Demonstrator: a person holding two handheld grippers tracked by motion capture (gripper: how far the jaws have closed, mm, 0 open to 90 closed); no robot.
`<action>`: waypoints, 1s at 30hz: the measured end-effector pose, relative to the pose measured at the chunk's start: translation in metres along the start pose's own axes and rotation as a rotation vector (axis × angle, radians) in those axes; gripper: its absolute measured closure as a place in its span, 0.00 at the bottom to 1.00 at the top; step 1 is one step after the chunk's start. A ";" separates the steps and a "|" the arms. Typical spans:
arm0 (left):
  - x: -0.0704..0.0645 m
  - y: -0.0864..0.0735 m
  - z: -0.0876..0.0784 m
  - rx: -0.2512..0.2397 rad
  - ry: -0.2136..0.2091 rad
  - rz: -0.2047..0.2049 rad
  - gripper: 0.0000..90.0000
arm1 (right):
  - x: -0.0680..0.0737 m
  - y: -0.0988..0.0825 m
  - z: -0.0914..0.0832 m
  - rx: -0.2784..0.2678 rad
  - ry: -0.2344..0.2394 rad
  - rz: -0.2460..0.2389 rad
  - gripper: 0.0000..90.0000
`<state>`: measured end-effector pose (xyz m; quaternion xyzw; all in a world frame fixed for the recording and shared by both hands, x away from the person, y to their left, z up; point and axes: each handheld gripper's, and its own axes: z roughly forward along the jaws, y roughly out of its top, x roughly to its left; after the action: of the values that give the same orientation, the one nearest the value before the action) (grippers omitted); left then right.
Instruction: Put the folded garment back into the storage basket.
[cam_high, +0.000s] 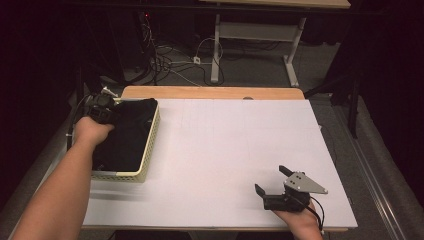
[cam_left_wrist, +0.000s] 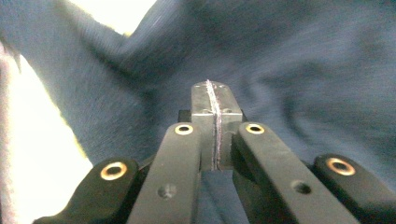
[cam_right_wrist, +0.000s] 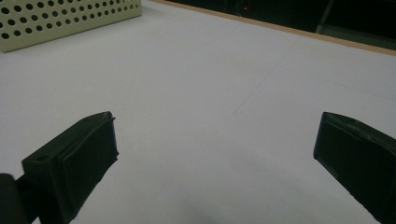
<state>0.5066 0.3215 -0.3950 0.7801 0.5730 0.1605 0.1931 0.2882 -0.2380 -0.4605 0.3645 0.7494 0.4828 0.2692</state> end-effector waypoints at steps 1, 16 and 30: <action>-0.005 0.002 -0.006 -0.016 -0.004 0.012 0.98 | 0.000 0.000 -0.001 -0.002 -0.002 -0.001 0.00; -0.057 0.029 0.029 -0.007 -0.105 0.105 0.98 | 0.000 0.001 -0.004 -0.027 -0.004 0.020 0.00; -0.061 0.030 0.065 0.042 -0.130 0.105 0.98 | -0.006 -0.006 -0.004 -0.014 -0.019 0.044 0.00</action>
<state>0.5445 0.2479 -0.4385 0.8218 0.5207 0.1074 0.2049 0.2870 -0.2461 -0.4639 0.3835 0.7352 0.4905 0.2682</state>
